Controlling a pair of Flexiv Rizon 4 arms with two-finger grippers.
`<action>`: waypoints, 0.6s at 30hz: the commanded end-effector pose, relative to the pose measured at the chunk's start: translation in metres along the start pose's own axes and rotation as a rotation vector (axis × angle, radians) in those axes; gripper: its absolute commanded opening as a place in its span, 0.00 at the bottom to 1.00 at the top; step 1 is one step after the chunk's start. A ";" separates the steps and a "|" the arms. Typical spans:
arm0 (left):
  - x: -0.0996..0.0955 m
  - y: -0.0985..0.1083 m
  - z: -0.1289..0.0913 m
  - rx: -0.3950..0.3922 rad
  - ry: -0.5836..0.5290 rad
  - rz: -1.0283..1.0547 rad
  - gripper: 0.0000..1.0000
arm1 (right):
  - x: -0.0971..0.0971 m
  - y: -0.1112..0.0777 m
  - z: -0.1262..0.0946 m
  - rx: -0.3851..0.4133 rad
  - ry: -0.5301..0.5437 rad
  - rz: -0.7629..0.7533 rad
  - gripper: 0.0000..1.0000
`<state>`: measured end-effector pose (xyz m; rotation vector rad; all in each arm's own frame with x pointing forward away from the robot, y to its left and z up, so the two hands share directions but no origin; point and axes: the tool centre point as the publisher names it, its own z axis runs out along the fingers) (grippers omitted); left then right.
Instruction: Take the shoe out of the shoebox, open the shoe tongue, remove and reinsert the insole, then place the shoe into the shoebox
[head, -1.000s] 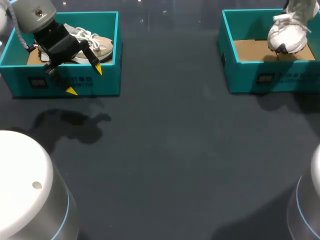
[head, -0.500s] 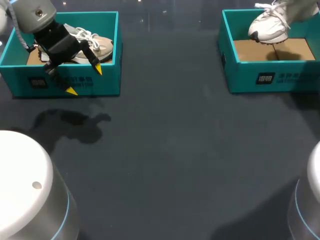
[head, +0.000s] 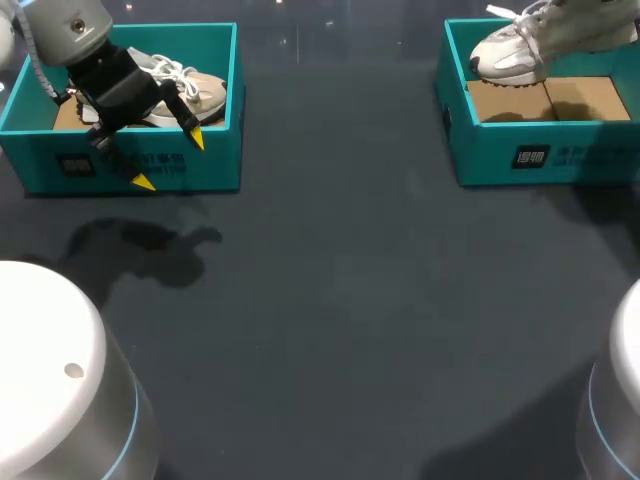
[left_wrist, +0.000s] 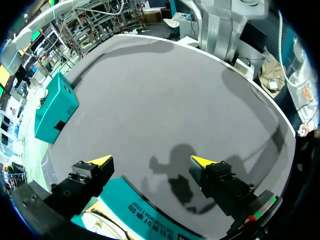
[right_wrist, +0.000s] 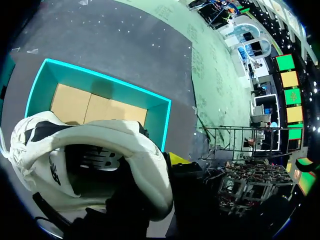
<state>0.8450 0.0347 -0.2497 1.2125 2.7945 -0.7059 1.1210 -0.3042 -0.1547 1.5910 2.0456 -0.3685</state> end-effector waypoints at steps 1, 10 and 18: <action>0.000 0.000 0.000 -0.002 0.001 0.001 1.00 | -0.001 0.001 -0.002 0.002 0.000 0.000 0.00; 0.000 0.000 0.000 -0.002 0.001 0.001 1.00 | -0.004 -0.030 0.041 -0.010 0.030 0.296 0.00; 0.000 0.000 0.000 -0.002 0.001 0.001 1.00 | -0.002 -0.041 0.045 -0.069 0.051 0.349 0.00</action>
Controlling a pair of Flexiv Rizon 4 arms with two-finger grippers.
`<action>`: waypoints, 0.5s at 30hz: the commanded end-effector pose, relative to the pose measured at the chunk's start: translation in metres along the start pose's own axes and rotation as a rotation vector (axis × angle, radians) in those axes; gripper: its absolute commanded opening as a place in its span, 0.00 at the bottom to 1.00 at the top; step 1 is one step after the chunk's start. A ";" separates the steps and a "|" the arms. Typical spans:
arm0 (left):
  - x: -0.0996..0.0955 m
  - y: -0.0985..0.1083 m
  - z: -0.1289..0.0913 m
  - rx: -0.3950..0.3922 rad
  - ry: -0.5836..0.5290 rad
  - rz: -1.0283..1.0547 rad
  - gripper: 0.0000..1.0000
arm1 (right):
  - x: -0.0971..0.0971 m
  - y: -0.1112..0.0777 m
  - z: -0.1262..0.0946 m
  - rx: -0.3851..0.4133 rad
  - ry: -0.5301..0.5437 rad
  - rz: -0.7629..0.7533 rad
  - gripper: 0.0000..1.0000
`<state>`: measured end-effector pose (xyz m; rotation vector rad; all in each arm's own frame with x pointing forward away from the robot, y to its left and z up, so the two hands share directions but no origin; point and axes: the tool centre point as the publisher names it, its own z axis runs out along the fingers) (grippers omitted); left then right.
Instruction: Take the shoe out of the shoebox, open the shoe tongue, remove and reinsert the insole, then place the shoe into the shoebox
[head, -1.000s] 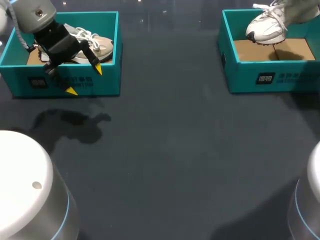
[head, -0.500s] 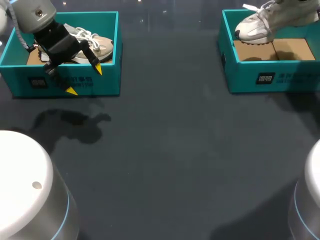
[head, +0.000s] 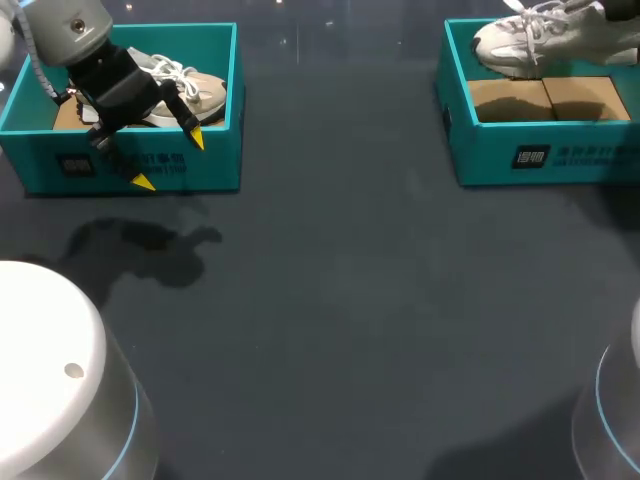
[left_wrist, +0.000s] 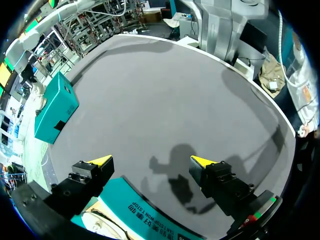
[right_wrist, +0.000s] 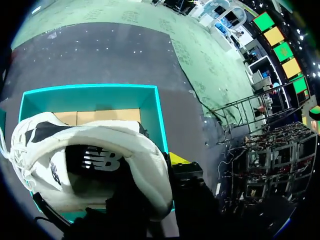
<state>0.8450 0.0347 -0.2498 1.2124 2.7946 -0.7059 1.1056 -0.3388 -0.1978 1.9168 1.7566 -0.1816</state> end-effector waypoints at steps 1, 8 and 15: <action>0.000 0.000 0.000 -0.002 0.001 0.001 1.00 | -0.004 -0.012 -0.005 -0.050 0.008 0.001 0.00; 0.000 0.000 0.000 -0.002 0.001 0.001 1.00 | -0.004 -0.012 -0.005 -0.050 0.008 0.001 0.00; 0.000 0.000 0.000 -0.002 0.001 0.001 1.00 | 0.005 -0.036 0.028 -0.017 0.027 0.024 0.00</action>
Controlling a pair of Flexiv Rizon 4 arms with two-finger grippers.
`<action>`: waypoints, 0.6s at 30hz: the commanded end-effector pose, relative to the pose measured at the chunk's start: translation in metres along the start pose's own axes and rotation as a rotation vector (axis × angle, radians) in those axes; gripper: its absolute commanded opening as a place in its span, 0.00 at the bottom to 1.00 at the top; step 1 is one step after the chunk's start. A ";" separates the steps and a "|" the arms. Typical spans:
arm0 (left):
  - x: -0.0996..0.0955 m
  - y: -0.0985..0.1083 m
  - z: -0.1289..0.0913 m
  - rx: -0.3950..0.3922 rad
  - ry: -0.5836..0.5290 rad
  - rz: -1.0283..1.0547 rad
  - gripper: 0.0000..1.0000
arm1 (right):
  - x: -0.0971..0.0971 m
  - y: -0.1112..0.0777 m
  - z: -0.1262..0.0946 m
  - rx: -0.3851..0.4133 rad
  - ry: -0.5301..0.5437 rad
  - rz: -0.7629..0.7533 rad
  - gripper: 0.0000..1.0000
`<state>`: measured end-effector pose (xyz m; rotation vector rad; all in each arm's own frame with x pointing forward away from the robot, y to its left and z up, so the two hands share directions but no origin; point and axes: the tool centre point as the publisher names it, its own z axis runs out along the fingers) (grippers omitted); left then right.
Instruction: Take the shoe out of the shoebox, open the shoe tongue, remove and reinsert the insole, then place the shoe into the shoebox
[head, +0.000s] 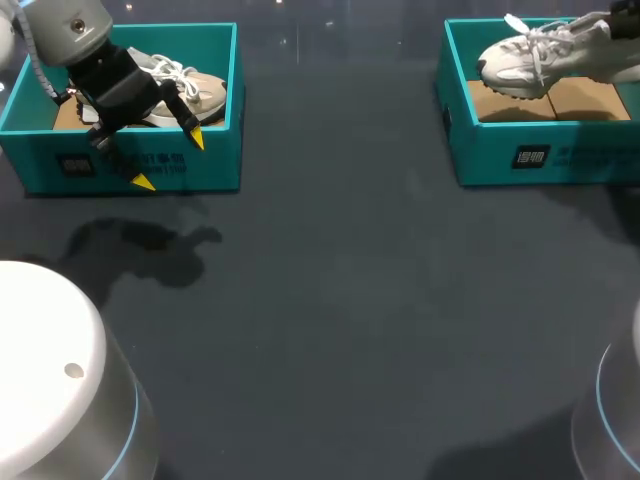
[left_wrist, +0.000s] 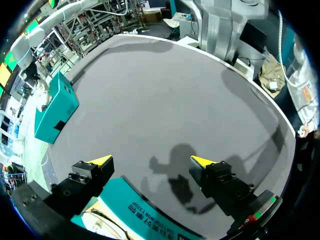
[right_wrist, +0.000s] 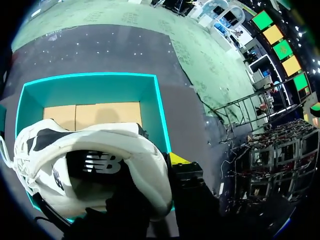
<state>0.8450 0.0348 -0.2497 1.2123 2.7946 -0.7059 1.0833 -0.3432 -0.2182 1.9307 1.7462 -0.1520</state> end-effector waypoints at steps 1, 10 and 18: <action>0.000 0.000 0.000 -0.002 0.002 0.001 1.00 | 0.003 -0.013 0.017 -0.003 0.015 0.007 0.00; 0.000 0.000 0.000 -0.002 0.002 0.001 1.00 | 0.012 -0.034 0.026 -0.124 0.101 0.011 0.00; 0.000 0.000 0.000 -0.002 0.002 0.001 1.00 | 0.012 -0.034 0.026 -0.124 0.101 0.011 0.00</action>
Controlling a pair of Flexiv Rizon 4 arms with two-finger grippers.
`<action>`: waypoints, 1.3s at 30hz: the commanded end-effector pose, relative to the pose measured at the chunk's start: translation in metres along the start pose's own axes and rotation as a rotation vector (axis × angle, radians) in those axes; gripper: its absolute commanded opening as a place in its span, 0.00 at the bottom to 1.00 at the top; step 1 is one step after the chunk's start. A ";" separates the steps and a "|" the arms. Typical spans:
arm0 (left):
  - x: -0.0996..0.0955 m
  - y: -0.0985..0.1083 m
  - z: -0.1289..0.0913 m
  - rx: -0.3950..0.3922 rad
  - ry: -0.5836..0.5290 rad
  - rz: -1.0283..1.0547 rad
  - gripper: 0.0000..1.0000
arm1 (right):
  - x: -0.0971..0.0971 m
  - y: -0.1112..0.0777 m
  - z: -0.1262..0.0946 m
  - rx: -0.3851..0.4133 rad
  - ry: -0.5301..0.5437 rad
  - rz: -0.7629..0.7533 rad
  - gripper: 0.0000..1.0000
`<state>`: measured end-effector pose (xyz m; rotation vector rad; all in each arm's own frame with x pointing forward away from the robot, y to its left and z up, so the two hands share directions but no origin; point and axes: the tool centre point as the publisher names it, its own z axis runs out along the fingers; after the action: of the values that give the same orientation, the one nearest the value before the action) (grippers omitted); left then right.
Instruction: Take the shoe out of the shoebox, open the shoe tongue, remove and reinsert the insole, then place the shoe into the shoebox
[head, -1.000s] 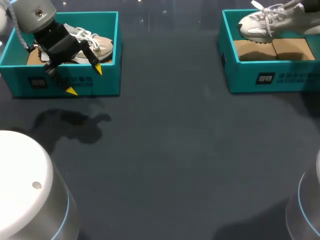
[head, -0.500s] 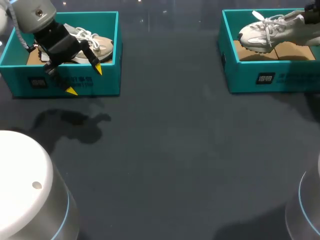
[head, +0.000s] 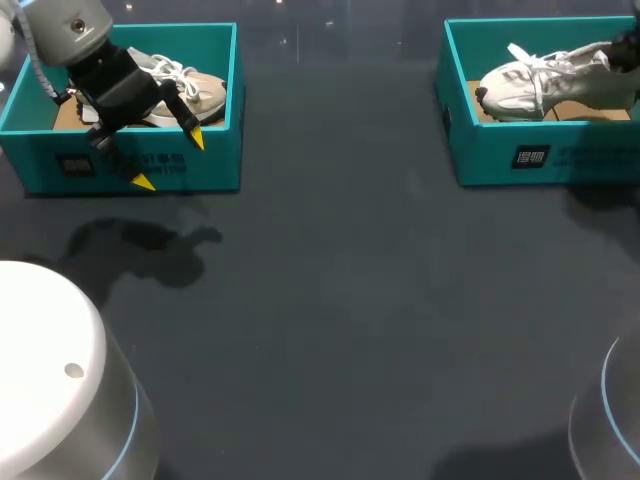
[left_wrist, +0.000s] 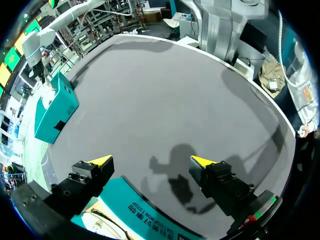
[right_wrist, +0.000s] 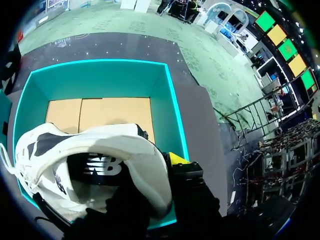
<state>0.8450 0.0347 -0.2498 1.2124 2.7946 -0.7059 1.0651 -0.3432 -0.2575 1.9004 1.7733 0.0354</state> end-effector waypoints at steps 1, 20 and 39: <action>0.000 0.000 0.000 -0.002 0.001 0.001 1.00 | -0.002 -0.005 -0.004 -0.023 0.002 0.002 0.00; 0.000 0.000 0.000 -0.002 0.001 0.001 1.00 | 0.002 -0.042 0.016 0.111 -0.048 0.039 0.00; 0.000 0.000 0.000 -0.002 0.001 0.001 1.00 | 0.015 -0.067 0.044 0.163 -0.055 0.037 0.00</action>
<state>0.8450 0.0347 -0.2498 1.2124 2.7946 -0.7059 1.0195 -0.3459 -0.3239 2.0256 1.7486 -0.1536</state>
